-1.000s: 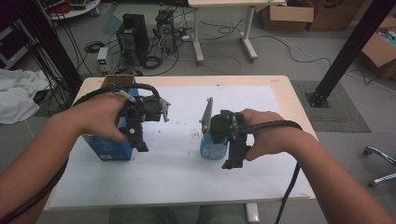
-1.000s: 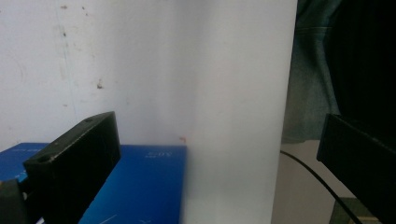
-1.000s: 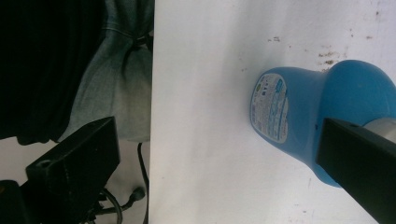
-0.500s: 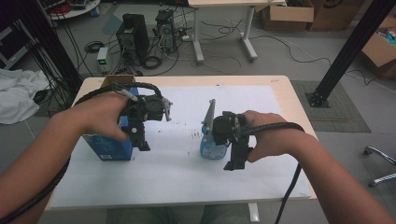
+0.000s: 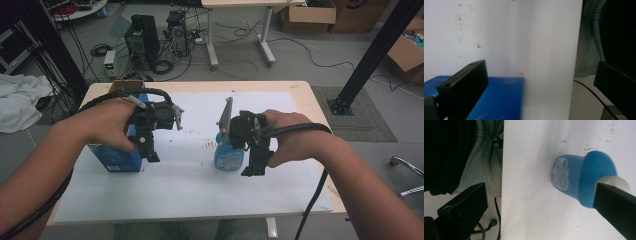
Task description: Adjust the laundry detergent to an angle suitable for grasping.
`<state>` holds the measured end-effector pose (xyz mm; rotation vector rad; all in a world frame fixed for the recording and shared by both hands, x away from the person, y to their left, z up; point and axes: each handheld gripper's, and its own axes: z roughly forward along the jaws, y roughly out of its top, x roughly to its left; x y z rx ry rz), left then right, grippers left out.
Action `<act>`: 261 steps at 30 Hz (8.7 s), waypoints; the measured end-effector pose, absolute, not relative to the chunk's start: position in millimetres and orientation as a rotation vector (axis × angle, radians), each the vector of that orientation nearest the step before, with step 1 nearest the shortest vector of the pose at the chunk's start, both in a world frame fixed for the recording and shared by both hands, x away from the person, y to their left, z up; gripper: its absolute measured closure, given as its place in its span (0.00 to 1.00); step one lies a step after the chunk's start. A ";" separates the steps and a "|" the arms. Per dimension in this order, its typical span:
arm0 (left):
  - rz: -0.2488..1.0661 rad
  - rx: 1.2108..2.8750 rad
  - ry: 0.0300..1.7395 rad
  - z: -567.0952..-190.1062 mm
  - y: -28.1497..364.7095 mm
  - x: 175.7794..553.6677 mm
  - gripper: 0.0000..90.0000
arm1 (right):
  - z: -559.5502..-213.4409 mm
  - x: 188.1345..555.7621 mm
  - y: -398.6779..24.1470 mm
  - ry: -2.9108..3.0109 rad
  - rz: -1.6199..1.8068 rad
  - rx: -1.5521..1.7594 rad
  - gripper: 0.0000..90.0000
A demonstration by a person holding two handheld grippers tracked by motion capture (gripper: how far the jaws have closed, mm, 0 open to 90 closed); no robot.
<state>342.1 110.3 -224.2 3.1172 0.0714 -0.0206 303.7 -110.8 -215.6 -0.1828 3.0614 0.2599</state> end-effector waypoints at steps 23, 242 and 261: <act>-0.002 3.107 0.081 -221.7 113.2 339.6 0.00 | -219.5 367.9 -104.5 3.088 0.226 -0.061 0.00; 0.002 3.118 0.073 -245.9 111.1 336.8 0.00 | -289.3 430.3 -106.3 2.954 0.162 0.868 0.21; 0.001 3.125 0.067 -246.5 109.4 337.6 0.00 | -276.7 423.2 -104.4 2.985 0.195 0.719 0.14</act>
